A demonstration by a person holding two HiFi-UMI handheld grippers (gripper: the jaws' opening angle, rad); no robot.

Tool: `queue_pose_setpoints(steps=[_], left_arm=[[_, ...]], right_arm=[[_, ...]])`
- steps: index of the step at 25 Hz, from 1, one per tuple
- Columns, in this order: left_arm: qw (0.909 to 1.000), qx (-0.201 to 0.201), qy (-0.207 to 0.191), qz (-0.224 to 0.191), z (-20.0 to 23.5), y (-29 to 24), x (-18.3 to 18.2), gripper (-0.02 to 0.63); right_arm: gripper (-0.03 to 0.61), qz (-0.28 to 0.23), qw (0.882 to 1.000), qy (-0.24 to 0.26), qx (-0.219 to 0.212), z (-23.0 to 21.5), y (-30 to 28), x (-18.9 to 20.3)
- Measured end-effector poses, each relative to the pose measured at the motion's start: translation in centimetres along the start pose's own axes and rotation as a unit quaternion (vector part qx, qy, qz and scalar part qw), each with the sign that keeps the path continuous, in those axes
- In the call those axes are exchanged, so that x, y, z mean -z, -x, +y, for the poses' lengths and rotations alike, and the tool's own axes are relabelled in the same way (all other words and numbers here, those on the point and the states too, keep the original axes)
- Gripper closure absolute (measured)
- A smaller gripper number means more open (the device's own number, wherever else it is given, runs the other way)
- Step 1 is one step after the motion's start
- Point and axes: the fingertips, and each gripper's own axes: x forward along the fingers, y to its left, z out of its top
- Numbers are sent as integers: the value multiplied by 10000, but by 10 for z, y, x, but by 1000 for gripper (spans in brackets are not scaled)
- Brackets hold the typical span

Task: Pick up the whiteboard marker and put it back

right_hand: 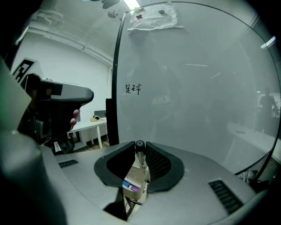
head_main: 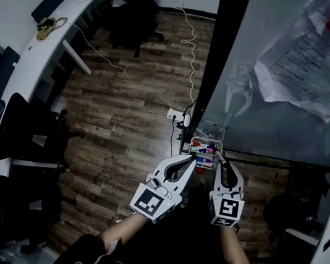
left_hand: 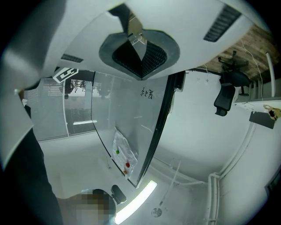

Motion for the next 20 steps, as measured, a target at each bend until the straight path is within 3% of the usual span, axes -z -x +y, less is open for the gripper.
queue_pose_setpoints(steps=[13, 20], left_arm=[[9996, 100, 23, -250, -5, 27, -12, 606], [9996, 189, 106, -183, -9, 50, -7, 606]], right_arm=[[494, -271, 9993, 15, 253, 8, 21, -19], [494, -434, 9982, 54, 403, 18, 50, -26]])
